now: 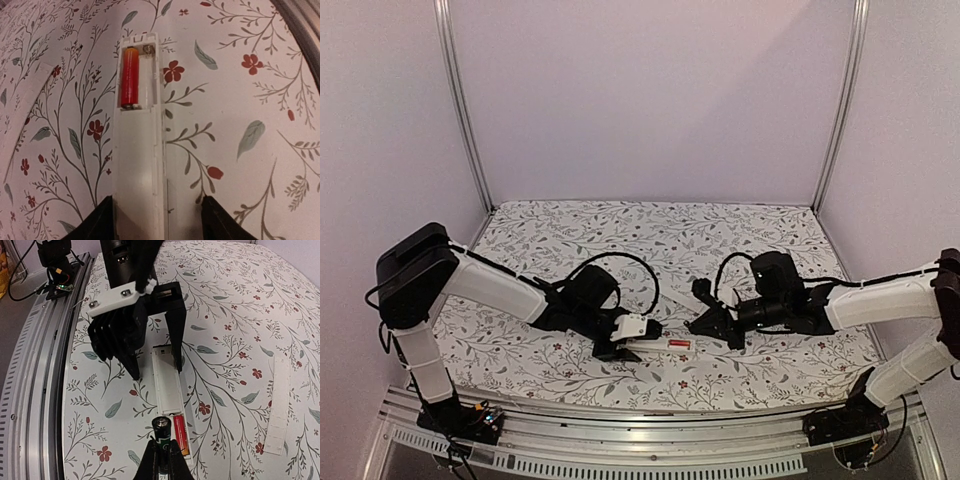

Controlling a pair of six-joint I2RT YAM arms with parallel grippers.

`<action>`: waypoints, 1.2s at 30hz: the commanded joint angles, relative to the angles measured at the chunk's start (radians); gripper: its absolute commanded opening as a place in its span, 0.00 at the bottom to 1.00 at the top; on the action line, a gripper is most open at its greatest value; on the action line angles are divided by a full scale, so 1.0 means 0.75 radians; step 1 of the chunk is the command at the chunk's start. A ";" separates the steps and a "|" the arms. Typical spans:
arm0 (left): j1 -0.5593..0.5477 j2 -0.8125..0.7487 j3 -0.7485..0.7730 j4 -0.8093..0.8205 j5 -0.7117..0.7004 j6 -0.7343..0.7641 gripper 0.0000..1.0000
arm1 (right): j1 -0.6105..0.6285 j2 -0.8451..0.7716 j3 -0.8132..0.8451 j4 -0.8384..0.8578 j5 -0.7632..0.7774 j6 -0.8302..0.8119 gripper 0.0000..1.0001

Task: Load the batteries into the remote control
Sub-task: Adjust the remote control without the battery cover at the center of the board, then place the battery in the battery compartment.

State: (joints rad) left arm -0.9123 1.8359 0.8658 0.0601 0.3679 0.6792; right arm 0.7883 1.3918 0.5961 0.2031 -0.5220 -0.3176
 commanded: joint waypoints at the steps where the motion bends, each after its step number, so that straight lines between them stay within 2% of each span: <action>1: -0.008 -0.021 -0.005 -0.019 -0.007 -0.023 0.56 | 0.027 0.119 0.066 0.054 0.044 -0.043 0.00; 4: -0.003 -0.031 -0.011 -0.009 -0.015 -0.030 0.57 | 0.027 0.199 0.097 0.058 0.022 -0.077 0.00; 8: 0.010 -0.062 -0.011 -0.019 -0.046 -0.042 0.62 | 0.028 0.276 0.116 0.048 -0.013 -0.120 0.00; 18: 0.065 -0.204 -0.051 0.022 0.021 -0.130 0.69 | 0.060 0.406 0.200 -0.005 -0.016 -0.149 0.00; 36: 0.069 -0.200 -0.044 0.028 -0.003 -0.133 0.70 | 0.070 0.415 0.197 -0.127 0.094 -0.142 0.00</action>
State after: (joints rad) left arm -0.8719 1.6928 0.8387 0.0769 0.3653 0.5900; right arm 0.8368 1.6993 0.7322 0.1501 -0.4797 -0.4129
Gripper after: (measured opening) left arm 0.697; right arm 0.034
